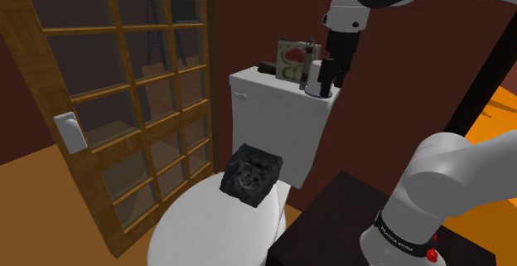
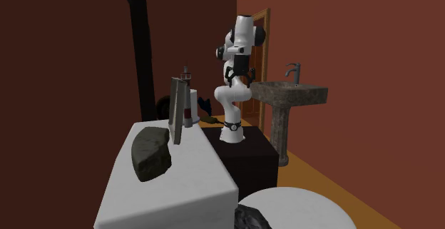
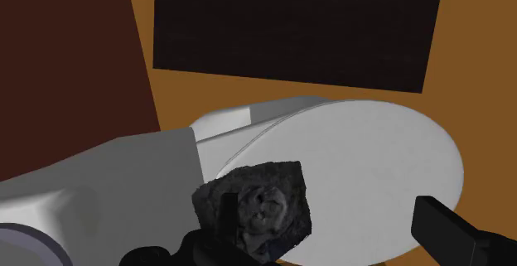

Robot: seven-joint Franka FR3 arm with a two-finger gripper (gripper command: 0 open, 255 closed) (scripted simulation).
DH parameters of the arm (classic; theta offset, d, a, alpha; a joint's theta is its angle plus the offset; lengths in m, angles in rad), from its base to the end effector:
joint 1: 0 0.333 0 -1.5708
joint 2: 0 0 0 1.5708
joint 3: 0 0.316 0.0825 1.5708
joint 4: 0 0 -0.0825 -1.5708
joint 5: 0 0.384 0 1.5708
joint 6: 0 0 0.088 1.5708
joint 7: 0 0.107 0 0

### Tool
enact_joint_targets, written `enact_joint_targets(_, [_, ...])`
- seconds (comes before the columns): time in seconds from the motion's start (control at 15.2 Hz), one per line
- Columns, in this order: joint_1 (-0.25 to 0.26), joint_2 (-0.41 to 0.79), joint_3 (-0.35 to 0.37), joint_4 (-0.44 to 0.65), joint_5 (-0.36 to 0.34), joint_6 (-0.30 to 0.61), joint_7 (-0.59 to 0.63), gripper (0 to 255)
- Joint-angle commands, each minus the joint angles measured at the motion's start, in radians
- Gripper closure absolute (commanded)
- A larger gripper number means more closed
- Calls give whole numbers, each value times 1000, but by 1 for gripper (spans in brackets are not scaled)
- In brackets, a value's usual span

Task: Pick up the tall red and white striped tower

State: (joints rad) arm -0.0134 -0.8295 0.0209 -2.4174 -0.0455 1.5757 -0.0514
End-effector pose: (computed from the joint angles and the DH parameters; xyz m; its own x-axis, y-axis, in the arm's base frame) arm 0.2947 -0.0009 0.5752 0.9985 0.0520 -0.0154 0.0529 -0.9968 0.0602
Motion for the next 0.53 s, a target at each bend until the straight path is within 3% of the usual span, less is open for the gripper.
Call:
enact_joint_targets(0.0, [0,0,0,0,0,0,0,0])
enact_joint_targets(0.46, [-55,167,-57,130,-97,112,-46,0])
